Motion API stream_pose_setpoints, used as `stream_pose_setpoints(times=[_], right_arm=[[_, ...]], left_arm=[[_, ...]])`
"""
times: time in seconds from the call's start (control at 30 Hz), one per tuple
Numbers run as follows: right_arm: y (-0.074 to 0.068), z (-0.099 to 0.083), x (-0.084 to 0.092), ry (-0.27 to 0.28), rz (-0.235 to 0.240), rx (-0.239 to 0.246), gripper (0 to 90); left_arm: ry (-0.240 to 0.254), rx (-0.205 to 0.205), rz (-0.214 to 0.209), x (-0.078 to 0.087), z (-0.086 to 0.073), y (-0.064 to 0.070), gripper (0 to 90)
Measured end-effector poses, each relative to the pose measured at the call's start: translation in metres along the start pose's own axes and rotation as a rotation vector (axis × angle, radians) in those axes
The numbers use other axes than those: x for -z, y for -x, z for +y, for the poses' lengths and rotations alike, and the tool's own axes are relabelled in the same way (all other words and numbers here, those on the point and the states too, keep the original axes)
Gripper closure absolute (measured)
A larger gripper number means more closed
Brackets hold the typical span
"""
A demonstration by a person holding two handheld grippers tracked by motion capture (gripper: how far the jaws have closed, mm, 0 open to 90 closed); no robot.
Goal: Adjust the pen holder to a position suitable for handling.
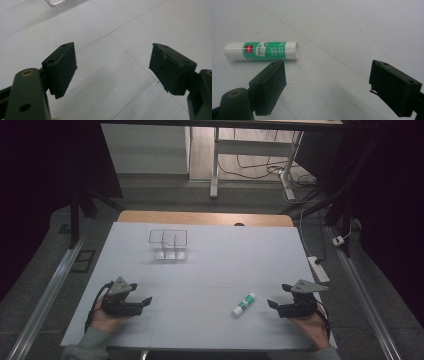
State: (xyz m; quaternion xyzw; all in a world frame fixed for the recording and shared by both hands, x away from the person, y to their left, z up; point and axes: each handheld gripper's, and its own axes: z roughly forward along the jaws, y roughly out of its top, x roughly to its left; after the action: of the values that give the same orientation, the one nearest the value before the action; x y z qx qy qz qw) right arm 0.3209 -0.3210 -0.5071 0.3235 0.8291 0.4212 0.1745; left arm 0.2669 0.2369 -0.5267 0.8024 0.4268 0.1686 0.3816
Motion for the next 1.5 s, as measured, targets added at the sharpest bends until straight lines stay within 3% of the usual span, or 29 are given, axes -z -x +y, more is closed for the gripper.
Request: stream_pose_setpoints(times=[0.53, 1.13, 1.23, 1.5], right_arm=[[0.001, 0.0, -0.001, -0.01, -0.011, -0.002, 13.6], [0.001, -0.002, -0.003, -0.013, -0.026, -0.005, 14.6], [0.001, -0.002, -0.003, -0.013, -0.026, -0.006, 14.6], [0.001, -0.002, -0.002, -0.016, -0.028, -0.003, 14.7]], left_arm=[[0.003, 0.008, 0.003, 0.0, 0.001, -0.002, 21.7], [0.006, -0.002, 0.026, -0.008, 0.02, -0.013, 22.2], [0.014, -0.01, 0.054, -0.009, 0.024, -0.015, 22.6], [0.003, -0.013, 0.064, -0.014, 0.034, -0.024, 23.0]])
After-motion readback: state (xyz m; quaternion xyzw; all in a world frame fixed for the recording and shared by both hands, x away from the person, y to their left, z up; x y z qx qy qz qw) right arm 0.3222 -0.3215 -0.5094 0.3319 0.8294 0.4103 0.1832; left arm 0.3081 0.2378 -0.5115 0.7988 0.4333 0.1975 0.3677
